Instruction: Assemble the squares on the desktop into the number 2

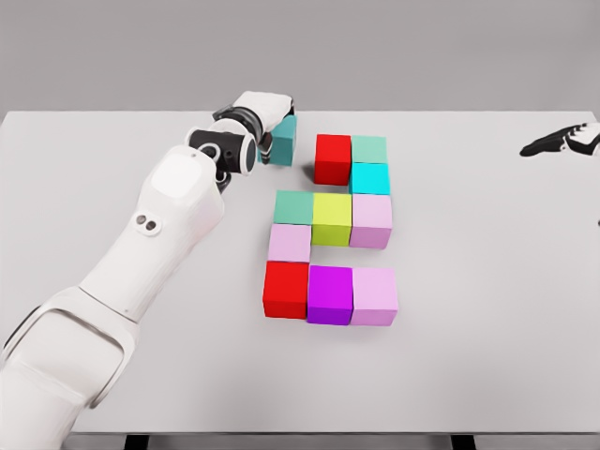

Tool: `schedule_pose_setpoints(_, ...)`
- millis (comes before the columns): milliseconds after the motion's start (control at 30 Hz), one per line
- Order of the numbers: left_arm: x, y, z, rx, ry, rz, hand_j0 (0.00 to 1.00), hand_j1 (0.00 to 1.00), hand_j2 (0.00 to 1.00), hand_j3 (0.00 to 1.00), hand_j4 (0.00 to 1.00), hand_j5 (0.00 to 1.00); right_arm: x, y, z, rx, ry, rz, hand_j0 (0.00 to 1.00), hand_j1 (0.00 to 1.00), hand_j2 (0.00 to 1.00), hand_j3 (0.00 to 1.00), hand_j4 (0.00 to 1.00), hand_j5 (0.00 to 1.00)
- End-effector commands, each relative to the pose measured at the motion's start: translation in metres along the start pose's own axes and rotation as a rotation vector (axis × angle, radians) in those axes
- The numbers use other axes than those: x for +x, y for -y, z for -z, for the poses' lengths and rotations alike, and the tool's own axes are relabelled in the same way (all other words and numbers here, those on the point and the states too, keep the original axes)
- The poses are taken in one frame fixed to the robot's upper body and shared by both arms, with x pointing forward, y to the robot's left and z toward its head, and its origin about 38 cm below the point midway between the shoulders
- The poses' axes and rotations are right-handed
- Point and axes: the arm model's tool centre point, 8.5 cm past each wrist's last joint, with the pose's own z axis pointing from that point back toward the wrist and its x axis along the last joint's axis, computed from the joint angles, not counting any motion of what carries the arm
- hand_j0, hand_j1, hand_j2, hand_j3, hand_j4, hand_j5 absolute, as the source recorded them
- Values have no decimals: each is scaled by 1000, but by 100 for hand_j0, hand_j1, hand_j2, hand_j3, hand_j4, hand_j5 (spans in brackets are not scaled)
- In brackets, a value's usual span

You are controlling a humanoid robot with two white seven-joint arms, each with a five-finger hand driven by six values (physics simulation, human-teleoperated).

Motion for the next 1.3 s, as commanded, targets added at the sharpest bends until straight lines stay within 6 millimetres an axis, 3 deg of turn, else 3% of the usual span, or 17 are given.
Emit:
schedule_pose_setpoints(0, 3, -2, 0, 39, 7, 14, 39, 39, 39, 39, 39, 39, 9, 9, 1, -20, 22, -20, 100, 100, 100, 100, 100, 100)
schedule_pose_setpoints(100, 8, -1, -1, 35, 24, 17, 39, 39, 39, 39, 39, 39, 23, 10, 12, -16, 75, -41, 100, 100, 100, 100, 100, 100)
schedule_pose_setpoints(233, 14, 1, -1, 49, 45, 41, 39, 39, 39, 39, 39, 39, 16, 12, 8, -35, 60, -20, 100, 100, 100, 100, 100, 100)
schedule_pose_setpoints(267, 15, -1, -1, 75, 49, 41, 39, 39, 39, 39, 39, 39, 16, 15, 4, -43, 51, -26, 100, 100, 100, 100, 100, 100)
schedule_pose_setpoints(333, 18, 0, -1, 81, 56, 39, 39, 39, 39, 39, 39, 39, 21, 45, -4, -133, 53, -84, 100, 100, 100, 100, 100, 100)
schedule_pose_setpoints(400, 17, 0, -1, 79, 54, 37, 40, 40, 40, 40, 40, 40, 28, 51, -2, -144, 69, -111, 100, 100, 100, 100, 100, 100)
schedule_pose_setpoints(433, 17, 0, -1, 81, 52, 34, 40, 40, 40, 40, 40, 40, 24, 40, 4, -124, 76, -86, 100, 100, 100, 100, 100, 100)
schedule_pose_setpoints(567, 16, 0, -1, 78, 49, 32, 43, 43, 43, 43, 43, 43, 28, -2, 89, -106, 237, -35, 100, 100, 100, 100, 100, 100)
schedule_pose_setpoints(600, 16, 1, 0, 76, 49, 30, 47, 47, 47, 47, 47, 47, 32, -2, 99, -143, 269, -31, 100, 100, 100, 100, 100, 100)
schedule_pose_setpoints(633, 16, 1, 0, 75, 49, 30, 58, 58, 58, 58, 58, 58, 33, -6, 95, -179, 278, -16, 100, 100, 100, 100, 100, 100)
schedule_pose_setpoints(700, 16, 1, 0, 77, 48, 28, 66, 66, 66, 66, 66, 66, 29, -43, 90, -190, 268, 46, 100, 100, 100, 100, 100, 100)
schedule_pose_setpoints(833, 16, 1, 0, 77, 49, 30, 76, 76, 76, 76, 76, 76, 8, -51, 45, -296, 147, 63, 100, 100, 100, 100, 100, 100)
schedule_pose_setpoints(1267, 17, 1, -1, 78, 49, 28, 87, 87, 87, 87, 87, 87, 17, -72, 70, -255, 189, 85, 100, 100, 100, 100, 100, 100)
